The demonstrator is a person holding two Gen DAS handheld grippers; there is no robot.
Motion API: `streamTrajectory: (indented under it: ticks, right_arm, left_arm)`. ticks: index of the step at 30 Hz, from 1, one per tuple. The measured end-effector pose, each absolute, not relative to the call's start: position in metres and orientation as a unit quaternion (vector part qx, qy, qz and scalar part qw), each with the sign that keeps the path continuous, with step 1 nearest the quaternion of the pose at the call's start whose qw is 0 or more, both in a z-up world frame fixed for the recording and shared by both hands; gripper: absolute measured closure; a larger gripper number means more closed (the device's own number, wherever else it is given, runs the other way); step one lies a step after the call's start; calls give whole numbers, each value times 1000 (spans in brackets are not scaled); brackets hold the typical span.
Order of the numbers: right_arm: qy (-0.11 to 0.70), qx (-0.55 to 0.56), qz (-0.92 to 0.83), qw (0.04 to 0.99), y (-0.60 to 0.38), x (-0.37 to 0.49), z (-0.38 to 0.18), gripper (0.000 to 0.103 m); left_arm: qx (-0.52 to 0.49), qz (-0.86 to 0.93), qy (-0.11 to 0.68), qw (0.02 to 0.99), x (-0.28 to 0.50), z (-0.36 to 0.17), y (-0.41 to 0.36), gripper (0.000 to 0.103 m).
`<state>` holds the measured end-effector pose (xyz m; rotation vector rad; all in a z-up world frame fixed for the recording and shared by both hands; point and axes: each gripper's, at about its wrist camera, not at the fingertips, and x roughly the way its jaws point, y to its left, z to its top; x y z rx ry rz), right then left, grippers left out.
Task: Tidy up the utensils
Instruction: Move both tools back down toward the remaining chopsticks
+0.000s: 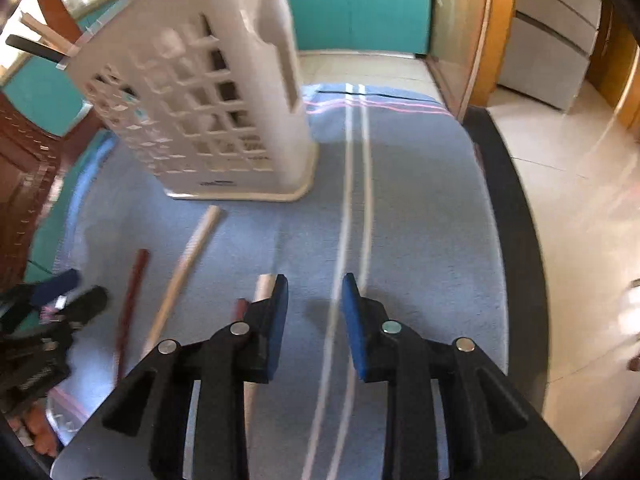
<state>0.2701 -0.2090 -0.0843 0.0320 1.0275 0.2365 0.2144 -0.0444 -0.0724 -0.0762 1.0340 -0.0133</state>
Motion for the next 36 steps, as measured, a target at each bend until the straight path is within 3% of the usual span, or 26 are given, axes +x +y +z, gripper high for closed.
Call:
streamTrajectory:
  ticks: [13, 14, 16, 20, 29, 31, 33, 36]
  right_arm:
    - [500, -28, 128, 856, -188, 232, -89, 72]
    - [500, -29, 126, 857, -188, 232, -90, 75]
    - [501, -26, 126, 856, -186, 231, -90, 91]
    - [501, -16, 119, 857, -190, 231, -93, 94]
    - [490, 8, 93, 867, -216, 235, -90, 95]
    - [486, 8, 94, 869, -218, 234, -87, 93]
    - [482, 9, 96, 871, -219, 234, -85, 84]
    - [481, 8, 101, 871, -220, 234, -83, 84]
  left_arm:
    - [-19, 1, 505, 863, 201, -97, -55, 39]
    - [-17, 1, 505, 863, 201, -97, -56, 39]
    - [-16, -1, 504, 863, 200, -97, -56, 39]
    - [-18, -2, 504, 864, 199, -97, -55, 37]
    - [-12, -1, 501, 866, 202, -97, -59, 35]
    - [-11, -4, 499, 867, 202, -97, -59, 35]
    - [-9, -4, 497, 868, 202, -98, -60, 35]
    - [-7, -4, 495, 869, 203, -98, -62, 33]
